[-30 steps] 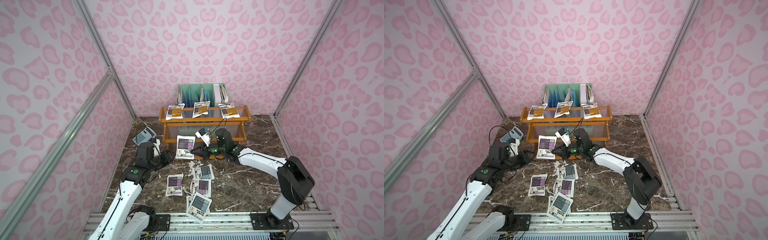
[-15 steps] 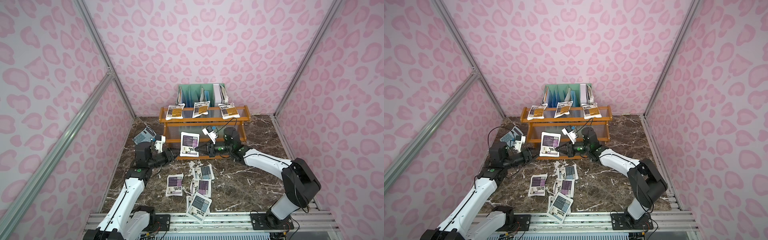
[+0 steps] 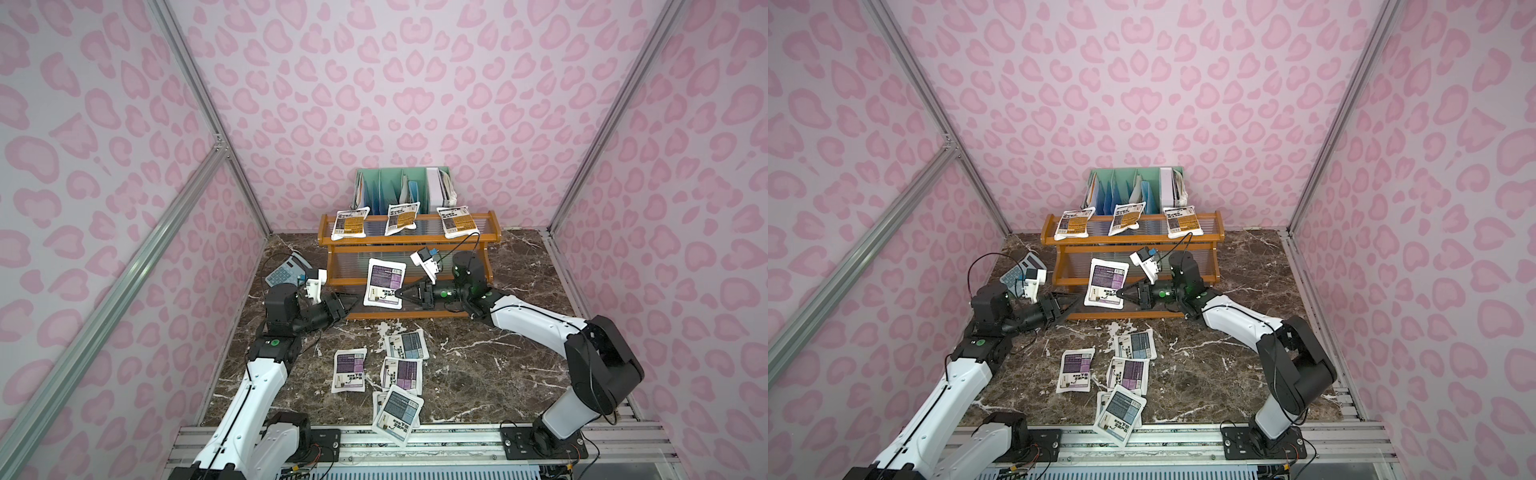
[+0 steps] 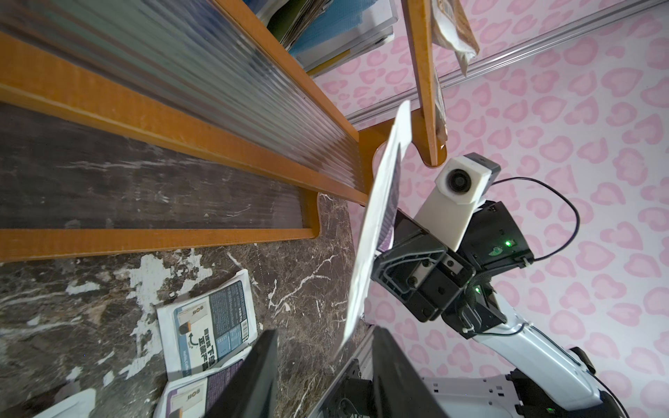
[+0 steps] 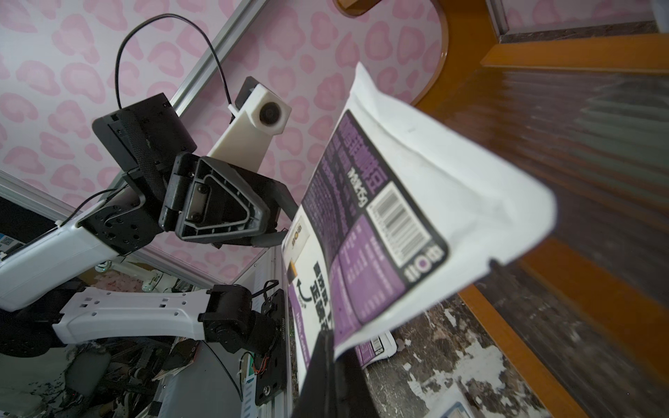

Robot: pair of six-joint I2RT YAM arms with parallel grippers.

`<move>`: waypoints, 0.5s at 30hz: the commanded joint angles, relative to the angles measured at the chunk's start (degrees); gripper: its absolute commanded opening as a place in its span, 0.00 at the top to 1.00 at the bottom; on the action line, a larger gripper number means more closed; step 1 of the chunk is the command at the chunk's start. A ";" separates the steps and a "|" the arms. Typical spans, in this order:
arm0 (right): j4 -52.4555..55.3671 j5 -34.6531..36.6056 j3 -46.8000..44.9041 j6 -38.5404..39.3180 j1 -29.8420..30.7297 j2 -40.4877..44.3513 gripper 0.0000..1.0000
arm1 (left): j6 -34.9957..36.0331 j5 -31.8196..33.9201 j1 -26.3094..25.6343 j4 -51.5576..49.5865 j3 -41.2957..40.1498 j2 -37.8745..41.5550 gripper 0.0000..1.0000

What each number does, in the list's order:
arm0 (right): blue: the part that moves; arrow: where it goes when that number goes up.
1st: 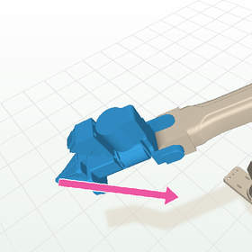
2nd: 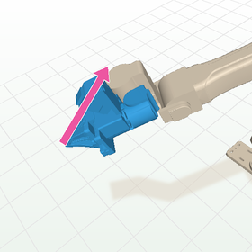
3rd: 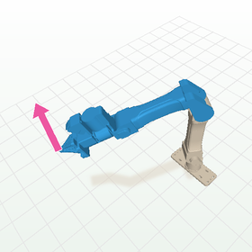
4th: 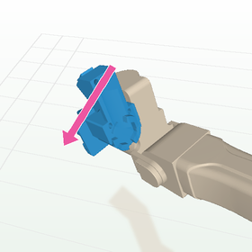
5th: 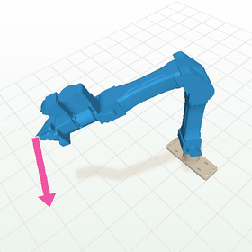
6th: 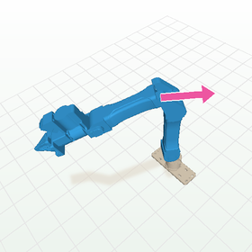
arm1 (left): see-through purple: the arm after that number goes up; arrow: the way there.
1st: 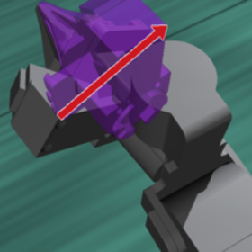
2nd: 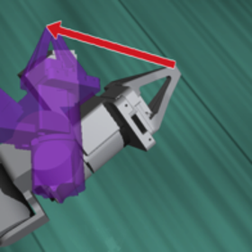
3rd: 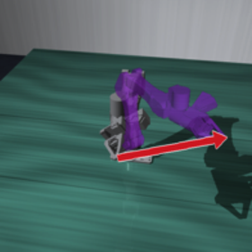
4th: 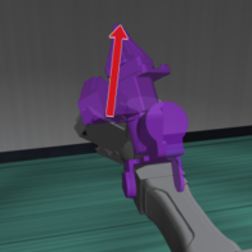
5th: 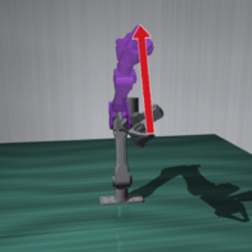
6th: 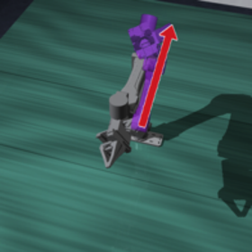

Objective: Place the bagged coffee beans on the shelf by color
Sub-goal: Place the bagged coffee beans on the shelf.

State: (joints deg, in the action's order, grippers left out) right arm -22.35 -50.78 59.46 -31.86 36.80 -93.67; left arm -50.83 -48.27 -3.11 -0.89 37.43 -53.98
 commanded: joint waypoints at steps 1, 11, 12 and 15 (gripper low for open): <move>-0.50 -0.62 0.05 0.56 0.24 0.00 1.00 | -0.78 -1.33 0.05 0.94 0.21 -1.23 0.53; -4.62 -1.33 3.70 -2.34 3.23 -4.71 1.00 | -2.38 -2.16 0.11 4.92 -1.16 -1.72 0.52; -5.24 -1.39 3.97 -2.77 3.27 -5.14 1.00 | -2.51 -2.17 0.12 4.93 -1.28 -1.72 0.52; -8.23 -1.87 4.69 -5.14 3.37 -6.37 1.00 | -2.61 -2.11 0.04 5.08 -1.95 -1.75 0.53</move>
State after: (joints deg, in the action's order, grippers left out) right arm -25.80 -51.79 63.31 -34.70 40.10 -99.48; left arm -52.80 -49.63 -3.07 2.15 35.88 -55.86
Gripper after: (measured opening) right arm 0.063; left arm 0.476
